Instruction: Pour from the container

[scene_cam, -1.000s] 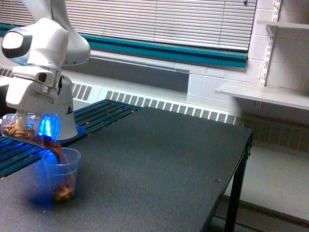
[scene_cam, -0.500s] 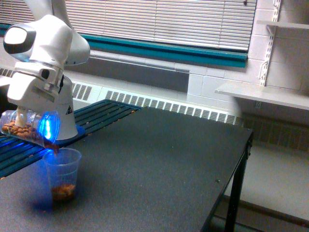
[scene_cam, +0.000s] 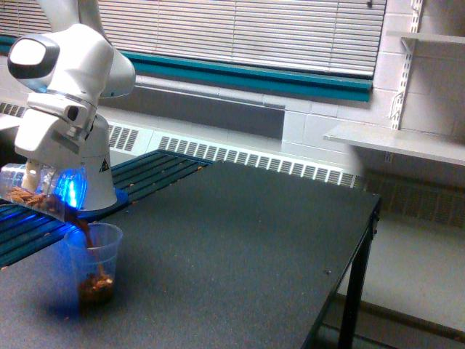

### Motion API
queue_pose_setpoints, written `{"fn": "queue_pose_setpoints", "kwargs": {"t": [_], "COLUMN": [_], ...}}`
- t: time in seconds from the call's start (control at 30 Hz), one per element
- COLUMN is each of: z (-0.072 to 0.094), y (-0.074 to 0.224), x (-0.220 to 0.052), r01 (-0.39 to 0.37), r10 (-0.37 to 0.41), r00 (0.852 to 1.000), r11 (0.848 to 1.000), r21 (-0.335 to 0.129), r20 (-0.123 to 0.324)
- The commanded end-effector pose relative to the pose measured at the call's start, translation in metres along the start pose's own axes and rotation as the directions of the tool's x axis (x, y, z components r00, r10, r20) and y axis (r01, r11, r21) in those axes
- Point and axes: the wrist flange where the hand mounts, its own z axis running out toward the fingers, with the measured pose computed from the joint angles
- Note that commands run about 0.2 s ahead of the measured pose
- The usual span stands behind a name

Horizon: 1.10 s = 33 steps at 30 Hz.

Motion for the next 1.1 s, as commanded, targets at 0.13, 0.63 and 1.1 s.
{"fn": "queue_pose_setpoints", "kwargs": {"t": [0.13, 0.63, 1.1], "z": [-0.006, -0.010, -0.015], "y": [0.003, -0.001, -0.003], "x": [0.002, 0.004, 0.006], "r01": [0.038, 0.088, 0.117], "r10": [-0.038, -0.086, -0.114], "r00": [0.999, 0.996, 0.990], "r11": [0.999, 0.995, 0.992], "r21": [-0.023, -0.042, -0.042], "r20": [-0.002, 0.037, 0.079]}}
